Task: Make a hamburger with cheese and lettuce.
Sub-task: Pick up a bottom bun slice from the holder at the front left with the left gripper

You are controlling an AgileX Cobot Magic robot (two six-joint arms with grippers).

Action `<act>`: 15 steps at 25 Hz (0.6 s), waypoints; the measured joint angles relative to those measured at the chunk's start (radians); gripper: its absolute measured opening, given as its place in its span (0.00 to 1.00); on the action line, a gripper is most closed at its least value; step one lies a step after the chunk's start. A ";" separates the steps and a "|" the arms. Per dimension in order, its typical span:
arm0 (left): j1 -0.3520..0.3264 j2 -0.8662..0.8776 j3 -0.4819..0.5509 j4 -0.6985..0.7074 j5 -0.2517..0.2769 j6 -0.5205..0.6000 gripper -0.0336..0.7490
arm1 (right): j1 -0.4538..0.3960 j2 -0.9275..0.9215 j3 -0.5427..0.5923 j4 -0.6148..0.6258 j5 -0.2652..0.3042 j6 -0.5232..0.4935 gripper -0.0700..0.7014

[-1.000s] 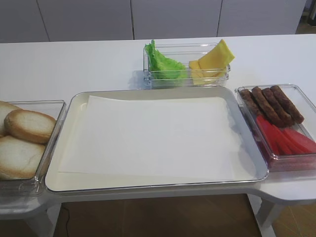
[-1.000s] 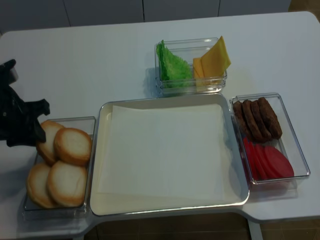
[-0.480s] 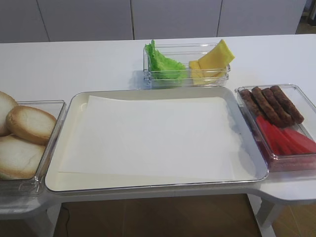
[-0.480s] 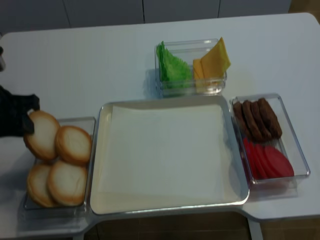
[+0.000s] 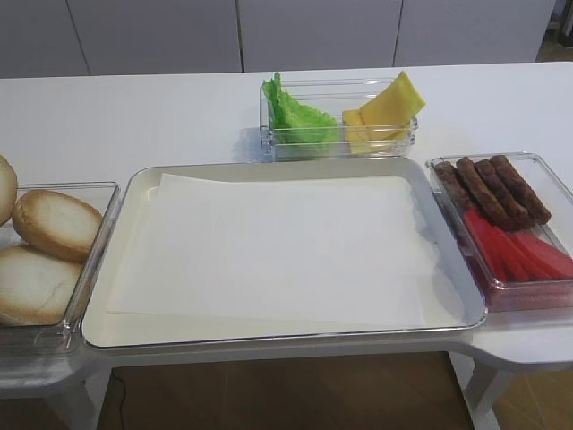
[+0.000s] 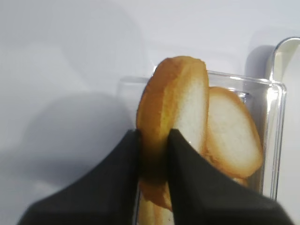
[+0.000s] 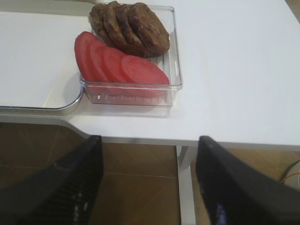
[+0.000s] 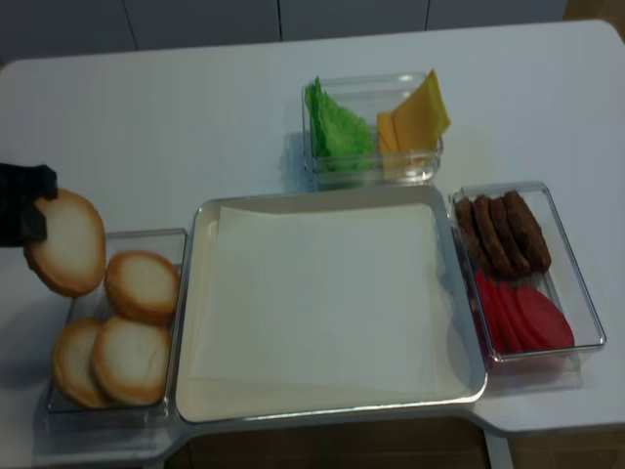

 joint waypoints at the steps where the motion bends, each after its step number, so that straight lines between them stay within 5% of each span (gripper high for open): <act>1: 0.000 -0.011 -0.007 0.006 0.005 0.000 0.21 | 0.000 0.000 0.000 0.000 0.000 0.000 0.72; 8: 0.000 -0.059 -0.079 -0.028 0.074 0.002 0.21 | 0.000 0.000 0.000 0.000 0.000 0.000 0.72; 15: -0.005 -0.064 -0.079 -0.343 0.108 0.138 0.21 | 0.000 0.000 0.000 0.000 0.000 0.000 0.72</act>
